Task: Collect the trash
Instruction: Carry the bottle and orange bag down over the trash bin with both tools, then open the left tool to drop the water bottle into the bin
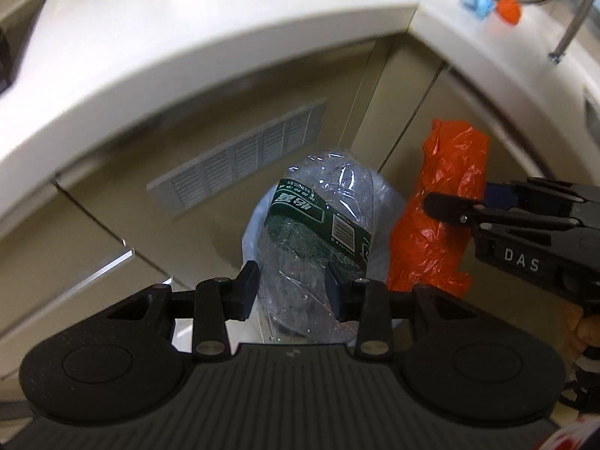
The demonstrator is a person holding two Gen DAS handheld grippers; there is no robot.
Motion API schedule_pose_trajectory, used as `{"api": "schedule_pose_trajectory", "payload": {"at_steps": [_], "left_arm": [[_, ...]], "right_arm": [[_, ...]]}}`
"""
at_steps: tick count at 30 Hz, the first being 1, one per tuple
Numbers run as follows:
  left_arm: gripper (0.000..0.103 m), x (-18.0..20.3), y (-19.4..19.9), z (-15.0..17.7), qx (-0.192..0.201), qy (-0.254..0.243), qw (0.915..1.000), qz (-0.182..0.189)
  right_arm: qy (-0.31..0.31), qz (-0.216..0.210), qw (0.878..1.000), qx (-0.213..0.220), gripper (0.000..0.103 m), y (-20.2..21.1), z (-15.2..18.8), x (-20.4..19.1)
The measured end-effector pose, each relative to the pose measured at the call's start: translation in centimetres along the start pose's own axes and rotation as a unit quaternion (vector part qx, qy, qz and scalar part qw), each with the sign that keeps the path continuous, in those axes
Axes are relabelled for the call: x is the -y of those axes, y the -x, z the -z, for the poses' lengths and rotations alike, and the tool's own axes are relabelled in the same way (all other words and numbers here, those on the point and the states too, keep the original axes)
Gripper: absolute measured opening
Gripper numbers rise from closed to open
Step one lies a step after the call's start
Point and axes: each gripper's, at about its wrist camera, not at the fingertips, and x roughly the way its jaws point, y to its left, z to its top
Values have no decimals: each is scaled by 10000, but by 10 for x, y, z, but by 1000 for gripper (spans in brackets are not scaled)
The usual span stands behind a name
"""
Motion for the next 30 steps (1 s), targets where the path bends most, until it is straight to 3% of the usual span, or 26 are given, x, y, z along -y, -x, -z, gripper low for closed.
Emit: {"api": "schedule_pose_trajectory", "payload": {"at_steps": [10,18,22,30], "left_arm": [[35,14,-58,-5,-735,169,9967,-301],[35,17,-94,-9,-1006,308,9939,-344],[45,17,-102,-9,-879,322,9953,-228],[46,17,-95,-8,-718,217,9969,-235]], "right_arm": [[101,-24,9989,-465,33,-44,22,21],[64,-26,9983,-585,33,-58,25,30],[54,-33,9981,-613,33,-64,25,30],[62,-75,9976,-678,33,-69,25,30]]}}
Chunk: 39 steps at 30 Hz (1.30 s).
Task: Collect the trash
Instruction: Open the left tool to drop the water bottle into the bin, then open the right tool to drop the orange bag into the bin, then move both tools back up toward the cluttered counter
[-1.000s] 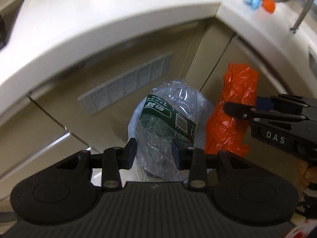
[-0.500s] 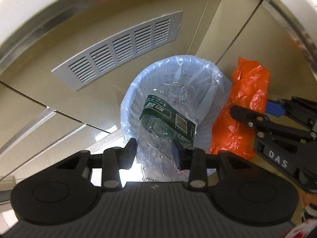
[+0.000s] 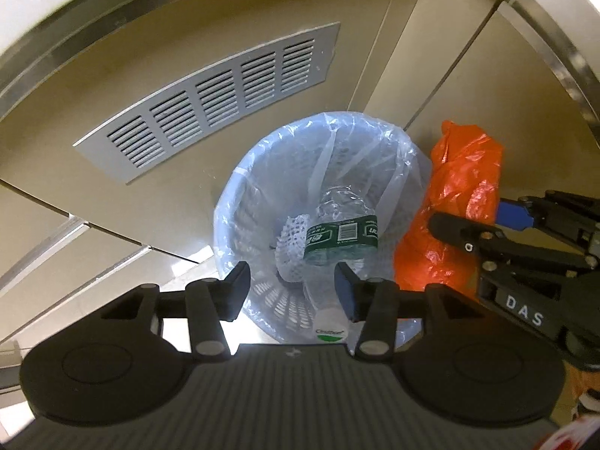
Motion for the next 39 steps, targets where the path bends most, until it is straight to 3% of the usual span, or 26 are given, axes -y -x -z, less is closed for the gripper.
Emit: {"api": "schedule_pose_trajectory", "payload": {"at_steps": [10,14,15,17,18,33,39], "left_arm": [[46,-5,15,3,203,-69,9998,25],[46,-7,16,6,233,-54,9997,-4],[46,-8,17,6,236,-40,9997,-19],[46,-10,17,7,240,-17,9997,-37],[46,-11,18,7,246,-9,9997,-47],[46,-11,36,12,404,-20,9991,-78],[46,-7,52,20,502,55,9987,-109]], "right_arm": [[161,-26,9998,-149,34,-10,-1,-7],[201,-231,9995,-82,35,-15,-6,-10],[150,-323,9993,-82,39,-16,-8,-10],[-90,-476,9988,-41,64,-17,-11,-8],[-158,-458,9988,34,65,-15,-12,-7],[-188,-25,9996,-213,65,7,-11,-1],[-282,-63,9991,-304,65,20,-8,2]]}}
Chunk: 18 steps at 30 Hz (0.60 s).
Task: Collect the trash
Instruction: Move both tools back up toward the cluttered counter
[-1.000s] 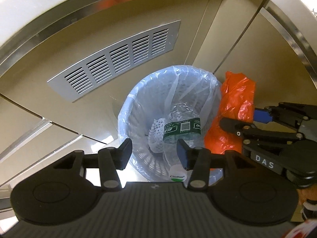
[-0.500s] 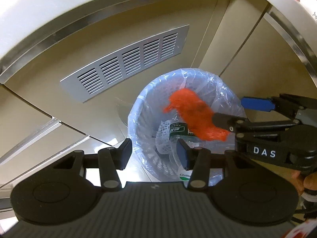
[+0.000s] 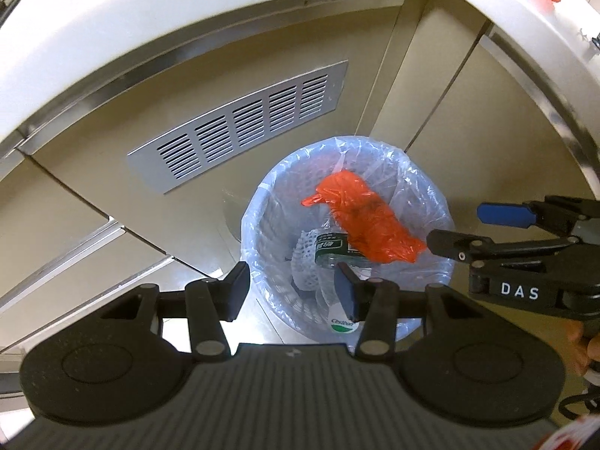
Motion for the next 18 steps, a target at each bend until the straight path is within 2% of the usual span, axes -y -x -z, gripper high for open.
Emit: {"api": "schedule_pose_trajectory", "payload": {"at_steps": [10,18], "left_arm": [[47,4,53,12,443,323,9985,-52],[48,12,102,19,976,576,9933,-216]], "right_arm": [[-13,-418,9991,21,65,41,-3,-10],[253,-699,9965,375,65,88,-11,-21]]}}
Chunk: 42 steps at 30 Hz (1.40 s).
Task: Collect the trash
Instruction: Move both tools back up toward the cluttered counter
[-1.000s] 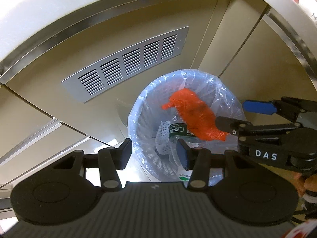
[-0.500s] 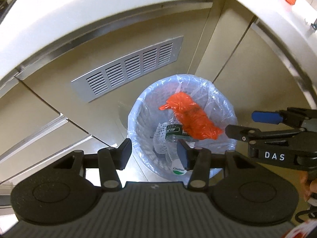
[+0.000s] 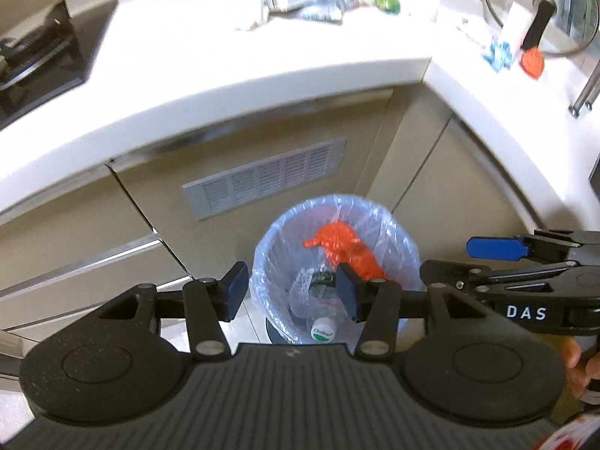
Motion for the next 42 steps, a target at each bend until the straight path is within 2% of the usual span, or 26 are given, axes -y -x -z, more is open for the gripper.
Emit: {"api": "schedule_pose_trajectory", "payload": {"at_steps": [7,16,21,26,35,42], "left_arm": [[49,3,38,-10,537,107,9985,-97],[52,-13,46,-48,1021,86,9946,-169],[53,-25,33,-83,1205,-101,9926,-69],[59,-35,14,-121,1383,-337,9898,-27],[60,-56,-30,-182,1401,-611,9881,177],[61,-65,-58,-214,1371,-717,9874,335]], "right_arm": [[7,-97,9991,424,65,33,-9,-2],[-335,66,9962,803,65,49,-32,10],[-605,284,9924,1037,65,49,-53,19],[-953,484,9868,1214,65,39,-79,27],[-1399,871,9761,1415,65,14,-120,36],[-1647,1079,9688,1505,65,4,-138,38]]}}
